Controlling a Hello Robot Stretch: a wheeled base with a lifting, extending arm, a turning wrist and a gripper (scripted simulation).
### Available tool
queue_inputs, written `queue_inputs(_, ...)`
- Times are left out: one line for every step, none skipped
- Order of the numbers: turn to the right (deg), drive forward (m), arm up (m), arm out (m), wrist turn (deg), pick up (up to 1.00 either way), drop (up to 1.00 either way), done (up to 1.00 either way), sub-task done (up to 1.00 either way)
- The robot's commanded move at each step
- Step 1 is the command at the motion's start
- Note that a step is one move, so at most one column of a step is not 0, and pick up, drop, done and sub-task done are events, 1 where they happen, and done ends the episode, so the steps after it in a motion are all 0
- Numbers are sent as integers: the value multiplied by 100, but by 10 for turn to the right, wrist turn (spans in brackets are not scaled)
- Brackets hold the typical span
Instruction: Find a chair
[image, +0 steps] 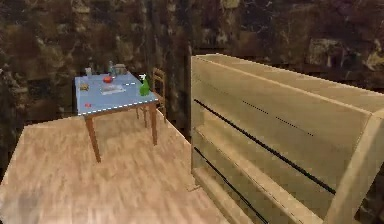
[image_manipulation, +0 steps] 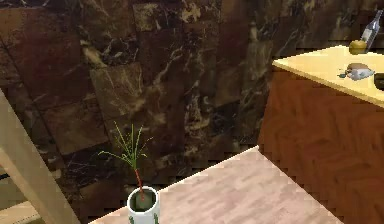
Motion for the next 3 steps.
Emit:
queue_inputs(-150,0,0,0,0,0,0,0,0)
queue_inputs(0,100,0,0,0,0,0,0,0)
queue_inputs(0,40,0,0,0,0,0,0,0)
